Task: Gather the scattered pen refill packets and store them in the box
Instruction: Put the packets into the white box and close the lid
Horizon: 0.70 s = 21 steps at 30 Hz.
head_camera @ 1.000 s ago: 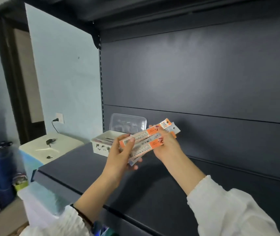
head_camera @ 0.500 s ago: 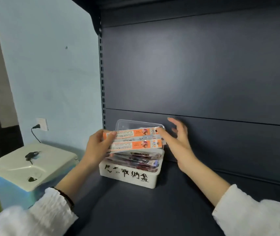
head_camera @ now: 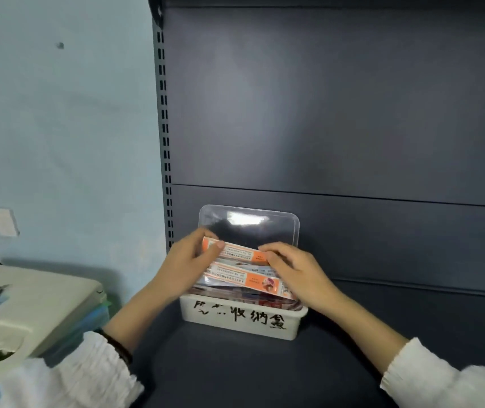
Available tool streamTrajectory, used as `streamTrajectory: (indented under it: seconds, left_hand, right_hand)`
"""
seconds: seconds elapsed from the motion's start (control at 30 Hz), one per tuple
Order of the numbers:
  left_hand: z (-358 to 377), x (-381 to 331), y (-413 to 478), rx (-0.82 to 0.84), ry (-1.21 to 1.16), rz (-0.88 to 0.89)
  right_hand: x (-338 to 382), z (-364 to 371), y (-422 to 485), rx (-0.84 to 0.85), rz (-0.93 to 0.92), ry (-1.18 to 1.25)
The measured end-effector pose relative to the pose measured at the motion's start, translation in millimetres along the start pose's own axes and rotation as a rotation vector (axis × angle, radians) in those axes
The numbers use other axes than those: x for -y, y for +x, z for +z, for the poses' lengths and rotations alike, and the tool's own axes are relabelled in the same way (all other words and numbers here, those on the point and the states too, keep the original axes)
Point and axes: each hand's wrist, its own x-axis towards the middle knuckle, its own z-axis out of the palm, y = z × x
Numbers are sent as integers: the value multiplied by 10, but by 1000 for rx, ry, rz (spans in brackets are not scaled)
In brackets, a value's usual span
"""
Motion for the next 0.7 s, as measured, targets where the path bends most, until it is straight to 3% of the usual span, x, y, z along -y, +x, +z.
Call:
streamTrajectory:
  seconds: [0.1,0.17,0.27,0.4,0.57,0.63,0.7]
  left_hand:
    - [10,125,28,-59,137,0]
    - [-35,195,21,-29,103,11]
    - [-101,246,-34,127,47,152]
    - [-68,260,-48,371,317,352]
    - [-91,243,-45,477,442,246]
    - [-80,188,-54,504,494,204]
    - [-71,179,-70,478,473,209]
  right_hand:
    - [-33,29,-28,42,-24,-48]
    - [-33,5,-37,70,7,-6]
    - [11,-113,-58,132,37,70]
    - [41,-247,-109,344,23,5]
    - [16,-186,-101,510,-79,-462]
    - [27,-192,-106,513,-46,-426]
    - [8,-194,-122,404,1,-235]
